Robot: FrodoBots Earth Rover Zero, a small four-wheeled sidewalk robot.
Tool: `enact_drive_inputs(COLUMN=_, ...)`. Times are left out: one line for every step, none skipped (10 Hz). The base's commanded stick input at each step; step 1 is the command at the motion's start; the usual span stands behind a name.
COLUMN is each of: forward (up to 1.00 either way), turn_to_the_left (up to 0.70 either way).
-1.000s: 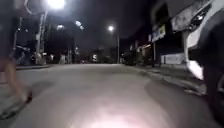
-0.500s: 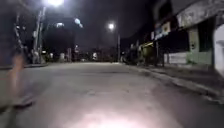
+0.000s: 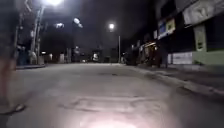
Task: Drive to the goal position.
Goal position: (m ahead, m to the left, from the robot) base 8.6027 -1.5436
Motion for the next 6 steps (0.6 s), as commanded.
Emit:
enact_drive_inputs(forward=1.0, turn_to_the_left=0.0)
enact_drive_inputs(forward=1.0, turn_to_the_left=0.0)
enact_drive_inputs(forward=1.0, turn_to_the_left=0.0)
enact_drive_inputs(forward=1.0, turn_to_the_left=0.0)
enact_drive_inputs(forward=1.0, turn_to_the_left=0.0)
enact_drive_inputs(forward=1.0, turn_to_the_left=0.0)
